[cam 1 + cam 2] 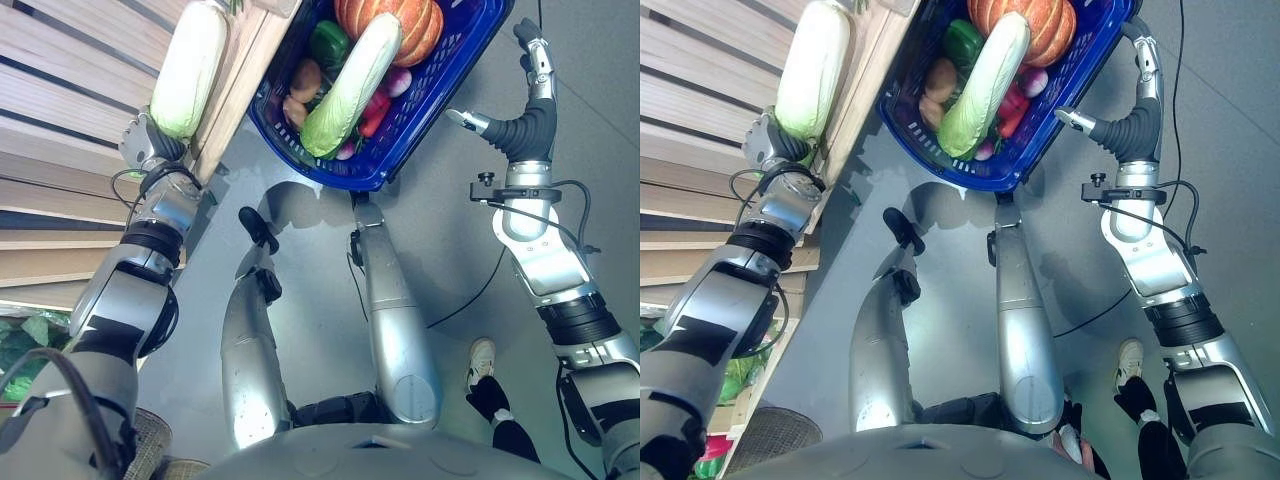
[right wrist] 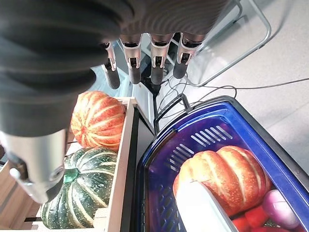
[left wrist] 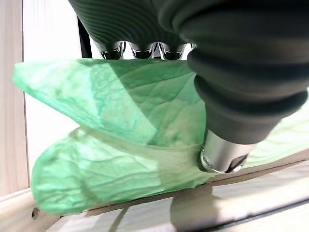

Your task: Pick up fruits and vegetables into the basket

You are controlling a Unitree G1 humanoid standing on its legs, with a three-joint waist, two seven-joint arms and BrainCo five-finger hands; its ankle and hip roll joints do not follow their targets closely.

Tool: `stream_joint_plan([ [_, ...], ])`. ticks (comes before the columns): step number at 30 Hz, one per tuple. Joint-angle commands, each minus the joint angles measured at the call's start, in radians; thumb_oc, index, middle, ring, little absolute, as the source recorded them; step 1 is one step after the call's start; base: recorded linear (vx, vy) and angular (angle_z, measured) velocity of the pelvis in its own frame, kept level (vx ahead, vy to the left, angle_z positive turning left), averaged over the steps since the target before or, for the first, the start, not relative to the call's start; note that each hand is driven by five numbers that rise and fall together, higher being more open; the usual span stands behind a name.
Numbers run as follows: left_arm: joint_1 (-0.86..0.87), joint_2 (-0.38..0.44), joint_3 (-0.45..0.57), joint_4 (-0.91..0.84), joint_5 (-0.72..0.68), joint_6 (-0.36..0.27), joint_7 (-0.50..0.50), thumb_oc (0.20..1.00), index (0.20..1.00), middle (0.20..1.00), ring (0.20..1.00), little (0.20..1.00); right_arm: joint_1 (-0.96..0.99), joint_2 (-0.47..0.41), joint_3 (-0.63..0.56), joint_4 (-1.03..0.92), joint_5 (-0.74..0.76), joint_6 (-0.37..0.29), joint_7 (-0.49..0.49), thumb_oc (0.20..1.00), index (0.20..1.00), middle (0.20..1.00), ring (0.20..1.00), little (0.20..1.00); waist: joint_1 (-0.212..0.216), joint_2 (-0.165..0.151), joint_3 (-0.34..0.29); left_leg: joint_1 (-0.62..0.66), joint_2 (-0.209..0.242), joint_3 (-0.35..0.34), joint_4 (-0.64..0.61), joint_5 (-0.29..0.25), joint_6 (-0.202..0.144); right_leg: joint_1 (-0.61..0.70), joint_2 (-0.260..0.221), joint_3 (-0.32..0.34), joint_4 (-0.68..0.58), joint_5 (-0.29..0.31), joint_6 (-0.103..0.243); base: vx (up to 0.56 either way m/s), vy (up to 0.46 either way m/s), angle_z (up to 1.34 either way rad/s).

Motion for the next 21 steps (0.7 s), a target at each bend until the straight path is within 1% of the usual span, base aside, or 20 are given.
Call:
stream_joint_plan([
  [1, 0.072, 0.011, 0.004, 0.067, -0.017, -0.016, -0.03, 0.2, 0.2, 0.2, 0.2, 0.2, 0.033, 0.034, -0.019, -0.061, -0.013, -0.071, -0.022, 1.0, 1.0, 1.0, 1.0, 1.0, -0.004, -0.051, -0.036, -0.037, 0.018, -0.001, 0.084, -0.024, -0.009, 0.05, -0.007, 0.0, -0.001, -0.006, 0.056, -0.01, 0.037, 0.0],
  [4, 0.087, 0.015, 0.008, 0.044, -0.015, -0.033, -0.026, 0.2, 0.2, 0.2, 0.2, 0.2, 0.042, 0.03, -0.03, -0.08, -0.038, -0.064, -0.019, 1.0, 1.0, 1.0, 1.0, 1.0, -0.001, -0.049, -0.036, -0.019, 0.014, -0.003, 0.083, -0.027, -0.009, 0.069, -0.012, -0.004, -0.002, -0.009, 0.056, -0.01, 0.033, 0.01],
  [6, 0.103, 0.022, 0.014, 0.026, -0.003, -0.062, -0.023, 0.2, 0.2, 0.2, 0.2, 0.2, 0.049, 0.021, -0.038, -0.096, -0.094, -0.052, -0.02, 1.0, 1.0, 1.0, 1.0, 1.0, 0.003, -0.046, -0.036, 0.006, 0.011, -0.005, 0.077, -0.029, -0.008, 0.09, -0.019, -0.01, -0.004, -0.011, 0.058, -0.01, 0.047, 0.02],
  [7, 0.109, 0.024, 0.014, 0.014, 0.004, -0.068, -0.022, 0.2, 0.2, 0.2, 0.2, 0.2, 0.05, 0.017, -0.04, -0.101, -0.116, -0.046, -0.019, 1.0, 1.0, 1.0, 1.0, 1.0, 0.005, -0.046, -0.036, 0.016, 0.01, -0.006, 0.075, -0.03, -0.007, 0.1, -0.022, -0.012, -0.007, -0.011, 0.059, -0.02, 0.047, 0.01],
  [8, 0.12, 0.03, 0.016, -0.006, 0.012, -0.074, -0.025, 0.2, 0.2, 0.2, 0.2, 0.2, 0.053, 0.007, -0.045, -0.113, -0.139, -0.038, -0.012, 1.0, 1.0, 1.0, 1.0, 1.0, 0.009, -0.044, -0.036, 0.032, 0.008, -0.007, 0.071, -0.031, -0.006, 0.117, -0.027, -0.016, -0.012, -0.012, 0.06, -0.02, 0.041, 0.0],
  [10, 0.14, 0.042, 0.022, -0.044, 0.03, -0.094, -0.026, 0.2, 0.2, 0.2, 0.2, 0.2, 0.058, -0.008, -0.05, -0.134, -0.137, -0.034, 0.016, 1.0, 1.0, 1.0, 1.0, 1.0, 0.016, -0.045, -0.036, 0.059, 0.007, -0.008, 0.065, -0.033, -0.005, 0.147, -0.035, -0.024, -0.021, -0.012, 0.063, -0.01, 0.017, 0.0],
  [11, 0.151, 0.046, 0.026, -0.061, 0.037, -0.106, -0.022, 0.2, 0.2, 0.2, 0.2, 0.2, 0.062, -0.011, -0.052, -0.141, -0.12, -0.045, 0.035, 1.0, 1.0, 1.0, 1.0, 1.0, 0.019, -0.046, -0.036, 0.072, 0.007, -0.009, 0.061, -0.033, -0.004, 0.162, -0.038, -0.028, -0.027, -0.011, 0.064, 0.0, 0.0, 0.0],
  [13, 0.183, 0.061, 0.038, -0.121, 0.052, -0.154, -0.014, 0.2, 0.2, 0.2, 0.2, 0.2, 0.077, -0.013, -0.059, -0.164, 0.001, -0.076, 0.101, 1.0, 1.0, 1.0, 1.0, 1.0, 0.031, -0.049, -0.036, 0.106, 0.006, -0.012, 0.052, -0.036, -0.002, 0.2, -0.047, -0.039, -0.039, -0.01, 0.068, -0.01, 0.0, 0.02],
  [15, 0.207, 0.072, 0.047, -0.174, 0.063, -0.195, -0.008, 0.2, 0.2, 0.2, 0.2, 0.2, 0.088, 0.001, -0.063, -0.17, 0.058, -0.092, 0.15, 1.0, 1.0, 1.0, 1.0, 1.0, 0.043, -0.051, -0.036, 0.133, 0.004, -0.016, 0.045, -0.036, -0.002, 0.233, -0.054, -0.048, -0.051, -0.009, 0.071, -0.02, -0.013, 0.05],
  [17, 0.228, 0.084, 0.053, -0.221, 0.068, -0.238, 0.007, 0.2, 0.2, 0.2, 0.2, 0.2, 0.096, 0.011, -0.062, -0.175, 0.099, -0.106, 0.19, 1.0, 1.0, 1.0, 1.0, 1.0, 0.054, -0.053, -0.036, 0.157, 0.002, -0.017, 0.038, -0.037, 0.0, 0.261, -0.06, -0.058, -0.062, -0.007, 0.073, -0.02, -0.012, 0.07],
  [18, 0.251, 0.099, 0.063, -0.288, 0.063, -0.25, 0.008, 0.2, 0.2, 0.2, 0.2, 0.2, 0.101, 0.019, -0.062, -0.186, 0.126, -0.108, 0.216, 1.0, 1.0, 1.0, 1.0, 1.0, 0.067, -0.055, -0.036, 0.179, 0.0, -0.02, 0.033, -0.039, 0.001, 0.289, -0.067, -0.068, -0.072, -0.007, 0.075, -0.02, -0.011, 0.11],
  [19, 0.262, 0.104, 0.067, -0.312, 0.058, -0.257, 0.008, 0.2, 0.2, 0.2, 0.2, 0.2, 0.104, 0.022, -0.062, -0.189, 0.134, -0.11, 0.223, 1.0, 1.0, 1.0, 1.0, 1.0, 0.071, -0.056, -0.036, 0.188, -0.001, -0.022, 0.031, -0.04, 0.002, 0.301, -0.069, -0.072, -0.076, -0.007, 0.075, -0.02, -0.029, 0.1],
  [20, 0.292, 0.113, 0.078, -0.371, 0.056, -0.285, 0.019, 0.2, 0.2, 0.2, 0.2, 0.2, 0.111, 0.035, -0.059, -0.195, 0.155, -0.121, 0.248, 1.0, 1.0, 1.0, 1.0, 1.0, 0.085, -0.058, -0.036, 0.212, -0.004, -0.026, 0.026, -0.042, 0.004, 0.33, -0.074, -0.082, -0.084, -0.007, 0.077, -0.01, -0.029, 0.07],
  [21, 0.303, 0.115, 0.084, -0.403, 0.057, -0.294, 0.02, 0.2, 0.2, 0.2, 0.2, 0.2, 0.112, 0.042, -0.06, -0.199, 0.164, -0.122, 0.259, 1.0, 1.0, 1.0, 1.0, 1.0, 0.092, -0.058, -0.036, 0.222, -0.006, -0.028, 0.023, -0.043, 0.005, 0.343, -0.076, -0.086, -0.088, -0.007, 0.077, -0.01, -0.031, 0.11],
])
